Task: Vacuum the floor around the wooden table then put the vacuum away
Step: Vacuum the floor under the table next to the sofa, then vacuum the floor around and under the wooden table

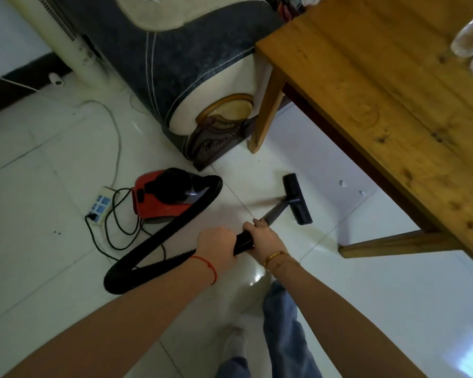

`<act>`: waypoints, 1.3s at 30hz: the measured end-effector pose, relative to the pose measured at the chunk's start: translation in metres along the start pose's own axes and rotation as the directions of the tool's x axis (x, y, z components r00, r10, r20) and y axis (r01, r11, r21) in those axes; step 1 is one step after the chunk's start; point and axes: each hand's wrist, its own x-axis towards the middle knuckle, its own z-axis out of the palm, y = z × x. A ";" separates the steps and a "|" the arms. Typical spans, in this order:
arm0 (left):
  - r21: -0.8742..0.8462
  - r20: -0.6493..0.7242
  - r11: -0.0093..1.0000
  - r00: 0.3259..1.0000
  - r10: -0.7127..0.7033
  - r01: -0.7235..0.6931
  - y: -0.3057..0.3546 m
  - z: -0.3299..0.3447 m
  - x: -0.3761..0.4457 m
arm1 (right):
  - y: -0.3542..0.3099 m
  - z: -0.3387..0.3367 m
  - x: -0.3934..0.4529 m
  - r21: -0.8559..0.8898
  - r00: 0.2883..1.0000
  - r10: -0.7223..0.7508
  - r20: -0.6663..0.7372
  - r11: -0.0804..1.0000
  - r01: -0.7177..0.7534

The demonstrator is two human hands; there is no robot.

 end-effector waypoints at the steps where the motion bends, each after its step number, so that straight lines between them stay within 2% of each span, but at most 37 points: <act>1: -0.031 -0.010 1.000 1.000 -0.004 0.004 -0.002 0.003 -0.007 | -0.004 0.003 -0.006 0.010 1.000 0.001 0.003 1.000 -0.001; 9: -0.159 -0.037 0.987 0.999 -0.002 -0.003 -0.011 0.017 -0.050 | -0.030 0.011 -0.036 0.020 0.997 -0.050 0.053 0.999 0.049; 12: -0.184 -0.072 0.982 0.996 -0.052 0.038 -0.025 0.016 -0.065 | -0.049 0.013 -0.037 0.041 0.996 -0.082 0.047 0.996 0.080; 18: -0.190 -0.137 0.976 0.982 -0.130 0.103 -0.053 0.005 -0.088 | -0.085 0.008 -0.030 0.058 0.991 -0.129 0.026 0.990 0.127; 25: -0.143 -0.107 0.978 0.980 -0.166 0.150 -0.057 -0.005 -0.104 | -0.094 0.006 -0.032 0.085 0.977 -0.213 0.025 0.974 0.211; 31: -0.133 -0.090 0.977 0.980 -0.179 0.167 -0.045 -0.016 -0.087 | -0.078 -0.007 -0.022 0.065 0.973 -0.225 0.053 0.973 0.221; 39: -0.277 -0.123 0.922 0.942 -0.313 0.270 -0.038 -0.045 -0.037 | -0.059 -0.061 0.039 -0.017 0.938 -0.291 0.190 0.954 0.299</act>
